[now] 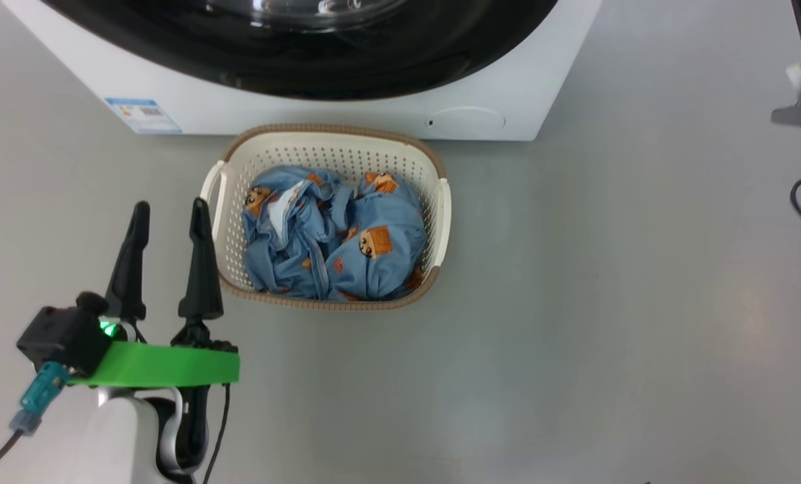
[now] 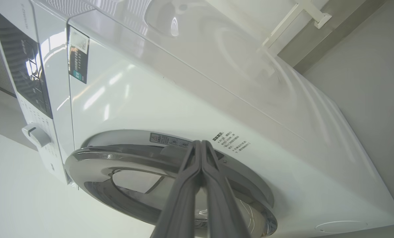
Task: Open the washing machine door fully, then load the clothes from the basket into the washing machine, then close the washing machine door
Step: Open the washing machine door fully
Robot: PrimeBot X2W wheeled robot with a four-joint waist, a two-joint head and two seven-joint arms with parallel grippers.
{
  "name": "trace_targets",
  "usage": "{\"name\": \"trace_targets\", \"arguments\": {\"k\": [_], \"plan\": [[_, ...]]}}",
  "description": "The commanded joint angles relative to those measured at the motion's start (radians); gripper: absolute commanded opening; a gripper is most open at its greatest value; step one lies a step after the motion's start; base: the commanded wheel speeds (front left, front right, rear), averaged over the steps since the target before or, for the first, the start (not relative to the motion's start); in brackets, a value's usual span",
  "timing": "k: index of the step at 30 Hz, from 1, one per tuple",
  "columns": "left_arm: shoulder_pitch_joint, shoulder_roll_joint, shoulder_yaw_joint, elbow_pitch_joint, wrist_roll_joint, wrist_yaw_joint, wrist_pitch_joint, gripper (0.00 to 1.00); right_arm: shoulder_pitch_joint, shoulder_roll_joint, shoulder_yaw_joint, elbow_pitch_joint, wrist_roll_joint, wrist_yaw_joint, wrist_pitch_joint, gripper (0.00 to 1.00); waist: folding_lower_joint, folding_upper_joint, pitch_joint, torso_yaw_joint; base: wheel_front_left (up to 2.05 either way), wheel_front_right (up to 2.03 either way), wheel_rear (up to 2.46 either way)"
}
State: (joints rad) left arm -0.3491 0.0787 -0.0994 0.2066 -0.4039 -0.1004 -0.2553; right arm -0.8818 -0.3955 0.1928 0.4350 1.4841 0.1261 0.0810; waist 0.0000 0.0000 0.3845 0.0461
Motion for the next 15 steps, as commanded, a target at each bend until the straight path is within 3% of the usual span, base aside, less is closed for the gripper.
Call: {"name": "trace_targets", "arguments": {"k": [1,8,15], "plan": [[-0.025,0.019,0.024,-0.03,-0.004,-0.004,-0.006,1.0,-0.03,-0.012,-0.001,-0.016,0.037,0.005,0.032,0.0,0.0,0.0,0.04,0.025,0.0,0.0,0.0],[-0.055,0.012,0.028,-0.032,-0.002,-0.012,-0.006,1.0,-0.143,0.001,-0.037,0.031,0.159,0.005,0.167,0.0,0.0,0.0,0.097,0.051,0.0,0.0,0.0],[-0.069,0.002,0.027,-0.033,0.007,-0.016,-0.006,1.0,-0.224,0.019,-0.038,0.062,0.206,0.005,0.284,0.0,0.0,0.0,0.134,0.071,0.0,0.0,0.0]]}}
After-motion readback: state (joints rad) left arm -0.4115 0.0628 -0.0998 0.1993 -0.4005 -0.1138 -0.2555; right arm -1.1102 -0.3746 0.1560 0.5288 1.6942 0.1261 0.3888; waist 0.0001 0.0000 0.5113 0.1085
